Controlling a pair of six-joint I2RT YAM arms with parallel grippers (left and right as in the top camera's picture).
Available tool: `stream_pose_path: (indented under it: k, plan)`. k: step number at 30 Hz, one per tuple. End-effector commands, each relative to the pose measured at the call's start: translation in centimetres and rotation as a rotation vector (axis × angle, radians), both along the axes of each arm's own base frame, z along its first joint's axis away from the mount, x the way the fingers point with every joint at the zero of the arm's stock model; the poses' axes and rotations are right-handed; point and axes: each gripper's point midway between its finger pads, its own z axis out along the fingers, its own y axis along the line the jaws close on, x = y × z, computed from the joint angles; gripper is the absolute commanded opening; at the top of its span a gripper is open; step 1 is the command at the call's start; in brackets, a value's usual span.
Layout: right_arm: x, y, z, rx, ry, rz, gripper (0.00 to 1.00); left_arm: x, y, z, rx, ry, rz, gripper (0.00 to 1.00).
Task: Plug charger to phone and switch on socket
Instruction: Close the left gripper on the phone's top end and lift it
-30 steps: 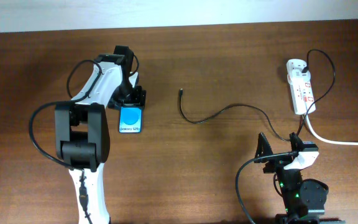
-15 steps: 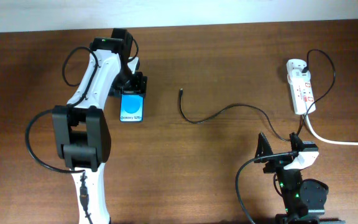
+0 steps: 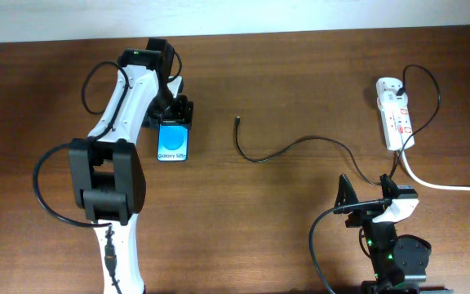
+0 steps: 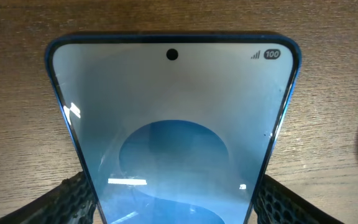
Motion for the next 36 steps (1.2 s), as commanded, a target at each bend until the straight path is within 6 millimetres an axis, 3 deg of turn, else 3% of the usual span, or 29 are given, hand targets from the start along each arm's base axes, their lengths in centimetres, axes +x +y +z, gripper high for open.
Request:
stream_pose_path:
  k: [1, 26, 36]
  plan:
    - [0.0, 0.1, -0.2, 0.009, -0.001, 0.006, 0.98, 0.5, -0.3, 0.5, -0.014, -0.017, -0.012, 0.79]
    - [0.0, 0.1, -0.2, 0.009, -0.001, 0.006, 0.98, -0.7, -0.5, 0.5, -0.023, 0.031, -0.015, 0.79]
    - [0.0, 0.1, -0.2, 0.009, -0.001, 0.006, 0.98, -0.6, -3.5, 1.6, -0.2, 0.033, -0.018, 0.8]
